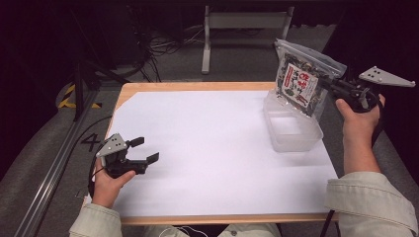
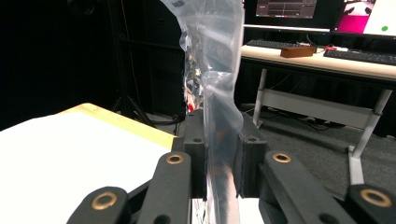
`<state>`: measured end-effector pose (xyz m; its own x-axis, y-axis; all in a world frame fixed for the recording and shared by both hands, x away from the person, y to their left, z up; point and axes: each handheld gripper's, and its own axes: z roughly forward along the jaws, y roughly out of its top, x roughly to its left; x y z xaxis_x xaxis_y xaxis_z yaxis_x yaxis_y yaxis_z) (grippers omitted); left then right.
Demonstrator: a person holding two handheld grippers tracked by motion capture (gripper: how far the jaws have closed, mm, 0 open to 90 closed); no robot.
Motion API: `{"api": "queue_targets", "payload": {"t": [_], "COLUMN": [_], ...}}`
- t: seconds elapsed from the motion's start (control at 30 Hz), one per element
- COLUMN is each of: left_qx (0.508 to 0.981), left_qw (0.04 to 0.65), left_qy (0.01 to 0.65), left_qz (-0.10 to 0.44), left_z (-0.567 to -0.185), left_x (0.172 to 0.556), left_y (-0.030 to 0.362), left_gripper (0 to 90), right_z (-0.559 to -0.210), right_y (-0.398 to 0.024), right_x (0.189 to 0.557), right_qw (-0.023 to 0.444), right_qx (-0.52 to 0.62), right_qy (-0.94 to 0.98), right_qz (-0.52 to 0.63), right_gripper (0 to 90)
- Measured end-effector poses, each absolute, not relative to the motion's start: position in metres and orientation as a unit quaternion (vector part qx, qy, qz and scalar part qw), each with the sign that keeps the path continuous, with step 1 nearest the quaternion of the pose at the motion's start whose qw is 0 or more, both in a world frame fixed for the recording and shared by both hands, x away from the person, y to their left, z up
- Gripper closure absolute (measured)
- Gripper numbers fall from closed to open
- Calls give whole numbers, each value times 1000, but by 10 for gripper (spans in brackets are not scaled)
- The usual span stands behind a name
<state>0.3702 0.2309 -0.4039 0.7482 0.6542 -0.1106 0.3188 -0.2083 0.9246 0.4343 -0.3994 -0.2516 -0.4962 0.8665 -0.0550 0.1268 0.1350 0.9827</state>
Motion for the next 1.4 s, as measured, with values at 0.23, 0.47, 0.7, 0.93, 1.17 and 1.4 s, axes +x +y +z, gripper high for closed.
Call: {"api": "queue_targets", "payload": {"t": [0.23,0.47,0.7,0.93,1.17,1.4], "left_qx": [762,761,762,761,761,761], "left_qw": [543,543,542,542,543,542], "left_qy": [318,319,318,321,320,322], "left_qz": [153,154,155,152,156,154], "left_z": [-404,-404,-404,-404,-404,-404], "left_x": [370,370,370,370,370,370], "left_y": [231,231,231,232,233,232], "left_gripper": [163,163,163,163,163,163], "right_z": [-263,-278,-288,-300,-308,-322], "right_y": [-400,-404,-404,-404,-403,-404], "right_x": [432,432,433,434,435,435], "right_qw": [334,323,320,312,307,296], "right_qx": [373,383,388,390,394,410], "right_qy": [674,670,678,674,673,680], "right_qz": [544,548,536,545,545,531], "right_gripper": [776,776,776,776,775,774]}}
